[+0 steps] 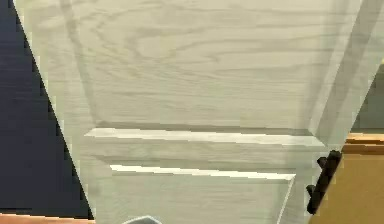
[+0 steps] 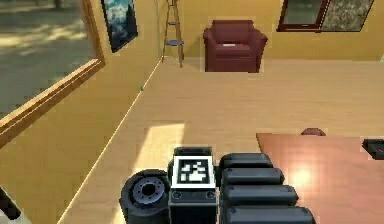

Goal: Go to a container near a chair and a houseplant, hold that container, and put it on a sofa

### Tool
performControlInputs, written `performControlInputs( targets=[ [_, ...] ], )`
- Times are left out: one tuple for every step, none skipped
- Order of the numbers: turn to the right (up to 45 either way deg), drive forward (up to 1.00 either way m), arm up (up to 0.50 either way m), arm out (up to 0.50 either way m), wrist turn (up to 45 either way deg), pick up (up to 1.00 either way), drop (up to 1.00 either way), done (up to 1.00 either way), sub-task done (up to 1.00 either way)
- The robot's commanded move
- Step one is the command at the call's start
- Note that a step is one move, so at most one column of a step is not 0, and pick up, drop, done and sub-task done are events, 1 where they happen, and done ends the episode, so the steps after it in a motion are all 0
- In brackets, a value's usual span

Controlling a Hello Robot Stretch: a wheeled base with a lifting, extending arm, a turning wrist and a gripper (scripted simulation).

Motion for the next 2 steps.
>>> performControlInputs(
  targets=[
    [-45.0,0.0,0.0,0.0,0.0,0.0,0.0,0.0,0.0],
    [-12.0,0.0,0.0,0.0,0.0,0.0,0.0,0.0,0.0]
  ],
)
